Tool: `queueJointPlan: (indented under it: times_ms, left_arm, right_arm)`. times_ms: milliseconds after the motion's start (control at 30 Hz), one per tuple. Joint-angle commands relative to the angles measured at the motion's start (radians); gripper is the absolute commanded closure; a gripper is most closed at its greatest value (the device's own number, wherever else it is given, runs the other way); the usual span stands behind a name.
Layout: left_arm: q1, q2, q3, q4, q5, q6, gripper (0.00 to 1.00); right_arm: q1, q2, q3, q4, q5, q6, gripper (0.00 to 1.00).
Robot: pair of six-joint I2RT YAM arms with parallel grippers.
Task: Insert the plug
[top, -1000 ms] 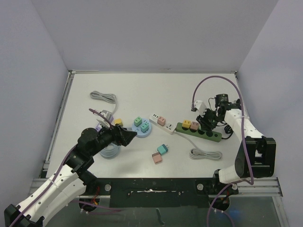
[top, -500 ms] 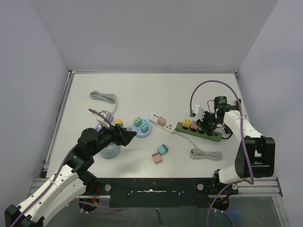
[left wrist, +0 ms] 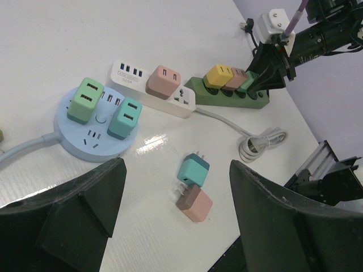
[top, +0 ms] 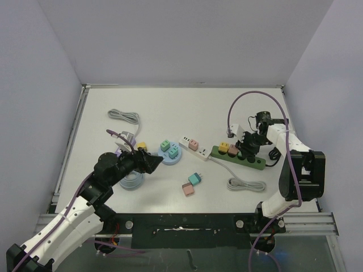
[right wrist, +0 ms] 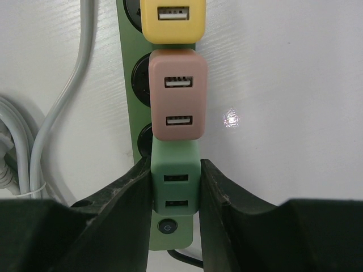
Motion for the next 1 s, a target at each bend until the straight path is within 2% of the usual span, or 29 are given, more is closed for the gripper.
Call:
queueJointPlan:
  times_ms: [0, 367, 600, 700, 967]
  left_arm:
    - [0.007, -0.006, 0.01, 0.041, -0.001, 0.009, 0.28]
    - [0.011, -0.009, 0.006, 0.049, 0.01, 0.005, 0.28]
    - [0.012, -0.019, 0.002, 0.046, 0.008, 0.002, 0.28]
    - [0.014, -0.013, 0.002, 0.052, 0.007, 0.002, 0.28]
    - [0.018, -0.002, 0.005, 0.056, 0.011, 0.001, 0.28]
  right_arm:
    - [-0.006, 0.165, -0.038, 0.105, 0.233, -0.039, 1.0]
    - [0.109, 0.163, -0.04, 0.024, 0.232, -0.04, 1.0]
    - [0.12, 0.077, 0.087, 0.136, 0.204, 0.153, 1.0]
    - [0.118, 0.031, 0.088, 0.224, 0.22, 0.292, 0.97]
    - [0.116, -0.019, 0.072, 0.308, 0.226, 0.424, 1.0]
